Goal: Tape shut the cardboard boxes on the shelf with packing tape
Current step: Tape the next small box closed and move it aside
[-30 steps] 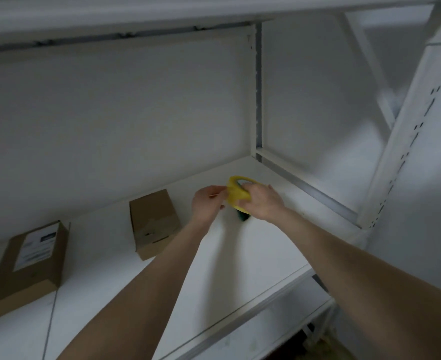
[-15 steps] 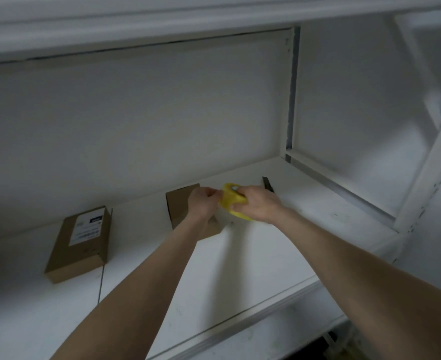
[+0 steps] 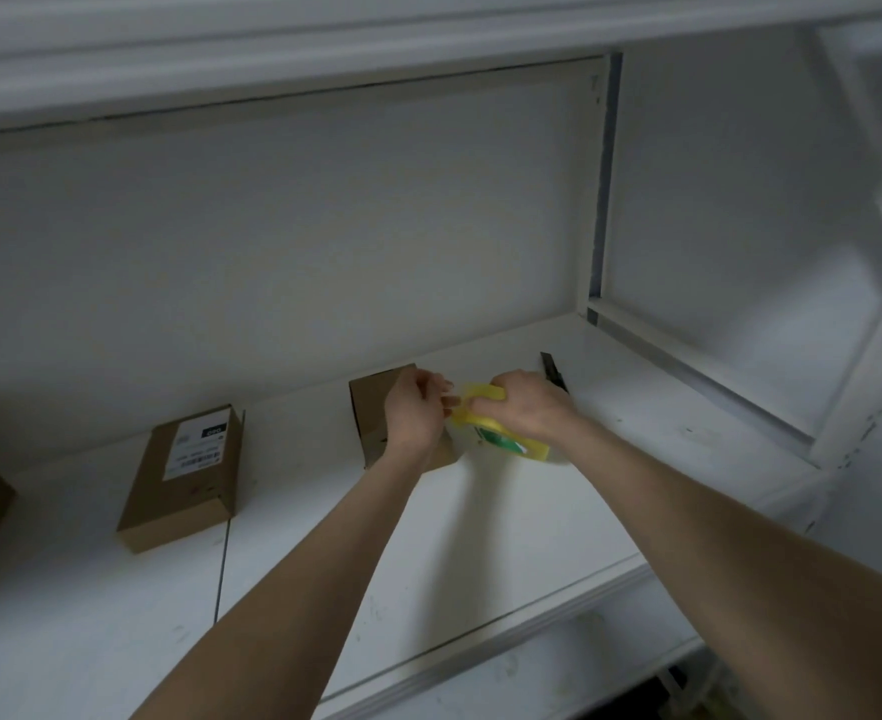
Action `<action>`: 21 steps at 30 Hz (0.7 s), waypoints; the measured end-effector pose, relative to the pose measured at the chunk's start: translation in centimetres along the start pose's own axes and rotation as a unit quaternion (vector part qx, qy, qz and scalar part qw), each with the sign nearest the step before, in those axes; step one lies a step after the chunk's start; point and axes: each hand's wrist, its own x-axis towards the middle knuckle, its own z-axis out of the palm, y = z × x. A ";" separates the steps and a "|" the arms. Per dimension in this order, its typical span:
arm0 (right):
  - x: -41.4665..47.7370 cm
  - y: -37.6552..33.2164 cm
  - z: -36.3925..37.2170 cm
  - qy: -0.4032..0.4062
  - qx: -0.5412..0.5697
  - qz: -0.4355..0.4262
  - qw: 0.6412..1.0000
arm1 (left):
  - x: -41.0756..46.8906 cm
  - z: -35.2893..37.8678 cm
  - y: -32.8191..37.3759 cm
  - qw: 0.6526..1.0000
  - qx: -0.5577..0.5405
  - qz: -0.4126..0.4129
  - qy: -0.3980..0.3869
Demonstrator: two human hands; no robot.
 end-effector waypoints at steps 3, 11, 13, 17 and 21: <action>0.0 0.2 -0.1 0.006 -0.023 0.003 1.000 | -0.2 -0.2 0.5 1.000 0.018 0.011 0.000; -0.1 1.0 -0.9 -0.001 0.029 -0.016 0.999 | 0.0 -0.9 1.3 0.978 -0.103 -0.155 -0.090; -0.1 1.1 -0.8 -0.011 0.041 -0.017 0.999 | 0.1 -1.0 1.6 0.965 -0.134 -0.198 -0.108; 0.1 1.7 -0.5 -0.030 0.065 -0.027 0.997 | 0.2 -1.9 1.0 0.964 -0.088 -0.174 -0.183; 0.0 1.7 -0.1 -0.038 0.074 -0.022 0.996 | 0.0 -2.7 0.6 0.973 -0.054 -0.140 -0.177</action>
